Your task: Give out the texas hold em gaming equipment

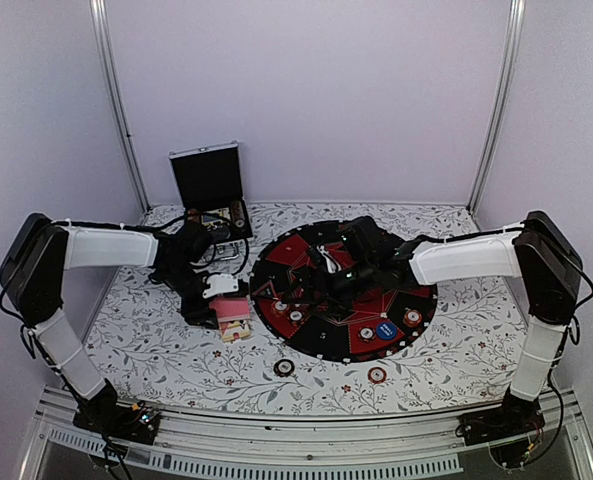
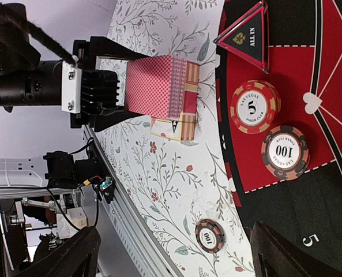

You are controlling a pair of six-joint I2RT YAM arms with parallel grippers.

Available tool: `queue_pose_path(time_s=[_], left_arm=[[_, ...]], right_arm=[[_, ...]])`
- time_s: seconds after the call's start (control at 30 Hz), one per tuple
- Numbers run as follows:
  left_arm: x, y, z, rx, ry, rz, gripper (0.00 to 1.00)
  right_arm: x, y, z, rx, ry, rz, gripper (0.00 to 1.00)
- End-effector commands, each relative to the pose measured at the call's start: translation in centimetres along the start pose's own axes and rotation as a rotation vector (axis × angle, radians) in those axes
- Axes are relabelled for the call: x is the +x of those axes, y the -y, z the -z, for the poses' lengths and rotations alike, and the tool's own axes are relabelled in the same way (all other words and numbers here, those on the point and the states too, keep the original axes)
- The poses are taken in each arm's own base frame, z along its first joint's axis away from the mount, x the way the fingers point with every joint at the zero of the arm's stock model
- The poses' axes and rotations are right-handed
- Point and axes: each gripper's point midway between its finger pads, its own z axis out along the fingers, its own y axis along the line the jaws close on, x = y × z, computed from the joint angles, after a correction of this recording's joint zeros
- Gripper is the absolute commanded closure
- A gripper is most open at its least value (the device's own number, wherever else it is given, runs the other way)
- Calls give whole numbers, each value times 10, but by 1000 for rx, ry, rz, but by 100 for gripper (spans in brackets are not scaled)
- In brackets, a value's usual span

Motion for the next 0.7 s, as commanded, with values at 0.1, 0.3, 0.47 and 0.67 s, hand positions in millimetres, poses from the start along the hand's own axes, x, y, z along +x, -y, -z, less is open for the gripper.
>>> queue_pose_path(time_s=[0.1,0.3,0.47,0.67], left_arm=[[-23,-9,32,-31,105,17,74],[-38,-10,49,-21,158,28,77],[-47,-9,57,-12,184,30,79],[-57,-5,66,-8,211,19,79]], right_arm=[[-8,-8,-11,-89,-13,-10,6],[-14,-15,-15,-164,-22,-34,7],[-26,-30,-18,-249,-14,-47,7],[-36,-45,-23,-351,-9,-72,7]])
